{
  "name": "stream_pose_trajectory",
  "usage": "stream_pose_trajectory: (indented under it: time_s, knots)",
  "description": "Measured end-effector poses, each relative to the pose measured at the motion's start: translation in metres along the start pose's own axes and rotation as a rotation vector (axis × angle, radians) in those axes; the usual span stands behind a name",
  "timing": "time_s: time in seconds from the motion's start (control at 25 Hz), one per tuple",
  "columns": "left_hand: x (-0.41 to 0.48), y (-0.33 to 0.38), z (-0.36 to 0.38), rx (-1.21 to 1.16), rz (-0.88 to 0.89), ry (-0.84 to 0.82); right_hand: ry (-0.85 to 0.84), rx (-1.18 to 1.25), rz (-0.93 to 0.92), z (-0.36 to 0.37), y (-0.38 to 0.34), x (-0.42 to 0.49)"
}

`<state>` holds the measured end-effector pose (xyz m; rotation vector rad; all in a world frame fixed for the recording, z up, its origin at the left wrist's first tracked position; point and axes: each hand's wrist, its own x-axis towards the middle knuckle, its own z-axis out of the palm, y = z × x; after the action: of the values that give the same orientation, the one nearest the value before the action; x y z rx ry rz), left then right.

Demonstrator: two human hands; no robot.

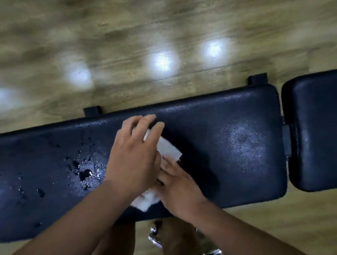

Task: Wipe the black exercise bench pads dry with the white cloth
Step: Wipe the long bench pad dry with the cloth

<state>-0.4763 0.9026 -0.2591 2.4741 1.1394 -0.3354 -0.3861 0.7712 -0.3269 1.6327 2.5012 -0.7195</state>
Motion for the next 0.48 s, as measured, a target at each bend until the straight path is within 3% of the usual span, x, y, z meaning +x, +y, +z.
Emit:
stream_pose_trajectory:
  time_s: [0.04, 0.12, 0.24, 0.32, 0.4, 0.48]
  knots:
    - [-0.006, -0.003, 0.005, 0.034, -0.003, -0.091, 0.027, -0.006, -0.124, 0.003, 0.011, -0.013]
    - [-0.013, -0.003, 0.017, 0.090, -0.010, -0.203, 0.078, -0.002, -0.092, -0.008, 0.067, -0.037]
    - [-0.011, 0.004, 0.024, 0.165, -0.032, -0.282, 0.206, -0.069, 0.343, -0.045, 0.179, -0.062]
    - [-0.011, 0.005, 0.026, 0.200, -0.042, -0.276, 0.302, 0.015, 0.663, -0.070, 0.212, -0.051]
    - [-0.017, 0.004, 0.030, 0.079, -0.077, -0.193, 0.391, -0.005, 0.761, -0.065, 0.179, -0.012]
    - [-0.019, 0.009, 0.018, 0.048, -0.149, -0.117, 0.379, 0.016, 0.587, -0.036, 0.102, 0.021]
